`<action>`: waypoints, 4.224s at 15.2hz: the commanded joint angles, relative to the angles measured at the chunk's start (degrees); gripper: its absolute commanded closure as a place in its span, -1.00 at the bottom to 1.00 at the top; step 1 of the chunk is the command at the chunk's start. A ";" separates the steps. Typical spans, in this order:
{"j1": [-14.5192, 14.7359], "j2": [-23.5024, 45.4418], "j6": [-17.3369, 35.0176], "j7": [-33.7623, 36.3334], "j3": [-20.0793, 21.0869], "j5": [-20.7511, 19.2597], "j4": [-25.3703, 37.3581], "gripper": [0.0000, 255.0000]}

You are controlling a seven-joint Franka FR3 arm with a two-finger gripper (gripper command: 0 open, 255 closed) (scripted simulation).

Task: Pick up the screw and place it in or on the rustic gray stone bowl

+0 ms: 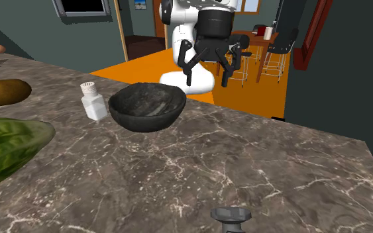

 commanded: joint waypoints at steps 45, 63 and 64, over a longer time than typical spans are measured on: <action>-4.53 58.91 7.10 7.48 -4.21 9.38 47.85 1.00; -4.68 60.80 -2.91 8.37 -4.25 9.27 59.78 1.00; -4.70 61.08 -3.81 8.45 -4.25 9.27 60.97 1.00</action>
